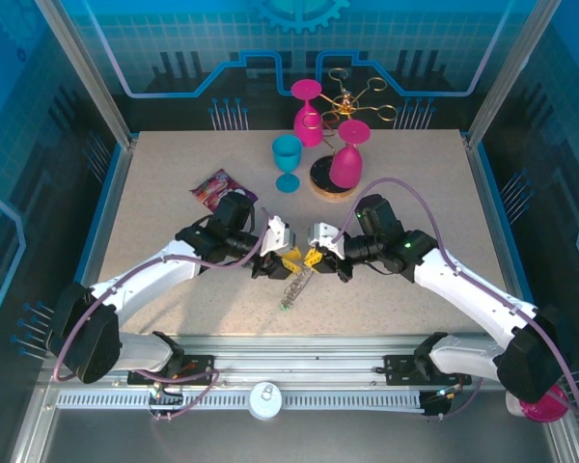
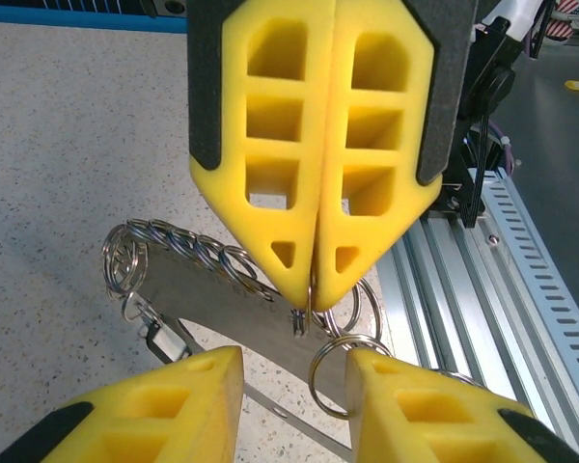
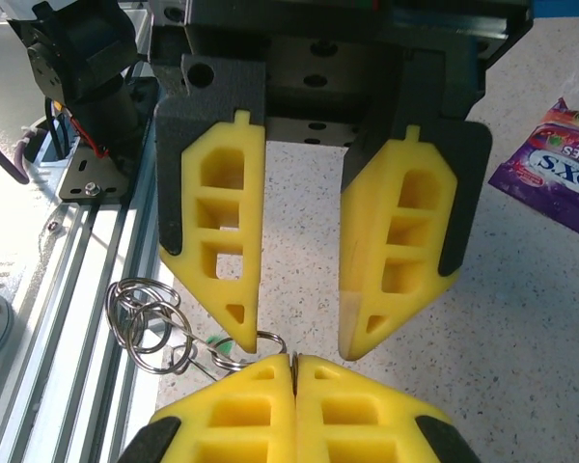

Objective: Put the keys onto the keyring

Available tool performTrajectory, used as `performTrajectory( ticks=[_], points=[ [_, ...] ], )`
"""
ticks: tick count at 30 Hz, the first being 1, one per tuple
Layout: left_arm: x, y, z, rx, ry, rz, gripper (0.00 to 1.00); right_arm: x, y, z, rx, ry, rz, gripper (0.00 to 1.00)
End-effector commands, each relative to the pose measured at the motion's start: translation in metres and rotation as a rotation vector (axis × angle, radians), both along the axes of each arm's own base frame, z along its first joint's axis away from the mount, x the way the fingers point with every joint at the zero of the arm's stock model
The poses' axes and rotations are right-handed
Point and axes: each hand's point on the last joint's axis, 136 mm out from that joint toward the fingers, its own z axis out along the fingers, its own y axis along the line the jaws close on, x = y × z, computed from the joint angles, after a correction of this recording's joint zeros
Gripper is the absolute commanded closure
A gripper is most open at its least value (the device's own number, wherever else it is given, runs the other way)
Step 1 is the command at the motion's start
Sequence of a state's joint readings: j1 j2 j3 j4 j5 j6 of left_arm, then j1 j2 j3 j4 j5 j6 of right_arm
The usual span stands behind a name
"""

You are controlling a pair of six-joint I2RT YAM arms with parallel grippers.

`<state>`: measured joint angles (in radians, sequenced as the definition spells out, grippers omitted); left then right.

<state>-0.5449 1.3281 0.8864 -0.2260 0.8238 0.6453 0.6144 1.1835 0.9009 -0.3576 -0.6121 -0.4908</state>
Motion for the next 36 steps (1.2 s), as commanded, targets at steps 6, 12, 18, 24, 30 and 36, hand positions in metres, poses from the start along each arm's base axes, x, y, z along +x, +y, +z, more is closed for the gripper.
performTrajectory(
  ticks=[6,12,18,24,30,36],
  points=[
    [-0.001,0.0,0.007,-0.049,-0.047,-0.01,0.7,-0.008,0.008,0.018,0.079,-0.041,0.047,1.0],
    [-0.004,0.002,0.011,-0.052,-0.062,-0.013,0.72,-0.004,0.007,0.012,0.05,-0.051,0.029,1.0],
    [-0.01,0.011,0.006,-0.003,-0.069,-0.005,0.71,-0.003,0.004,0.011,0.032,-0.069,0.018,1.0],
    [-0.002,0.011,0.01,-0.015,-0.109,0.04,0.72,-0.005,0.004,0.01,0.032,-0.065,0.028,1.0],
    [0.007,0.003,0.016,-0.074,-0.108,0.05,0.72,-0.005,0.007,0.017,0.06,-0.07,0.028,1.0],
    [0.005,0.002,0.016,-0.084,-0.106,0.036,0.72,-0.004,0.006,0.017,0.055,-0.077,0.023,1.0]
  ],
)
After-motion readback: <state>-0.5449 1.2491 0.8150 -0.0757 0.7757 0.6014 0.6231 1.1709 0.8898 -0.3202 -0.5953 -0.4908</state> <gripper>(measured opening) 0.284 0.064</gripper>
